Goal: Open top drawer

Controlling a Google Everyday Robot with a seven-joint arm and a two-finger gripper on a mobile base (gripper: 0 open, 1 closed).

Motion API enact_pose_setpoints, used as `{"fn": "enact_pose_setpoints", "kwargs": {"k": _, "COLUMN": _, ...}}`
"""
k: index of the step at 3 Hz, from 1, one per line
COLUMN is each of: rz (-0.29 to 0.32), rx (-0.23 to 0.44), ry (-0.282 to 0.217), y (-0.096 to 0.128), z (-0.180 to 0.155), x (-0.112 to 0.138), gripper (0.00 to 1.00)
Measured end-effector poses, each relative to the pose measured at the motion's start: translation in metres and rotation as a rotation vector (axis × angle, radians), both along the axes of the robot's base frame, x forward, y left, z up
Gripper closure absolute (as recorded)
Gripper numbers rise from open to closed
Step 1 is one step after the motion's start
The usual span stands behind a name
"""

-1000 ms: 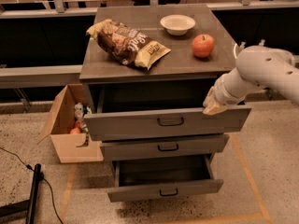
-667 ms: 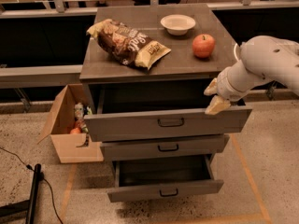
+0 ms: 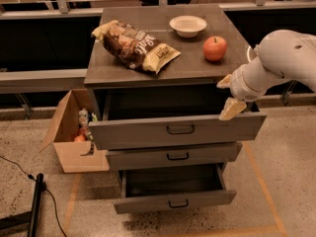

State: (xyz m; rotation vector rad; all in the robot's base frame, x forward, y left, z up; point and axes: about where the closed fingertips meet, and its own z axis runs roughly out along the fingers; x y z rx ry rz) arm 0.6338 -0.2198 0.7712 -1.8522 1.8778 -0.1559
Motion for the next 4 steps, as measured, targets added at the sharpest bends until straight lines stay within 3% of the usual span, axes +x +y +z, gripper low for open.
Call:
{"fn": "enact_pose_setpoints", "kwargs": {"k": 2, "rz": 0.006, "rx": -0.017, "ry": -0.027, "y": 0.001, "z": 0.005, "x": 0.002, "gripper": 0.82}}
{"fn": "enact_pose_setpoints", "kwargs": {"k": 3, "rz": 0.011, "rx": -0.022, "ry": -0.047, "y": 0.005, "z": -0.004, "x": 0.008, "gripper": 1.0}}
{"fn": "enact_pose_setpoints", "kwargs": {"k": 4, "rz": 0.035, "rx": -0.017, "ry": -0.083, "y": 0.009, "z": -0.02, "x": 0.019, "gripper": 1.0}}
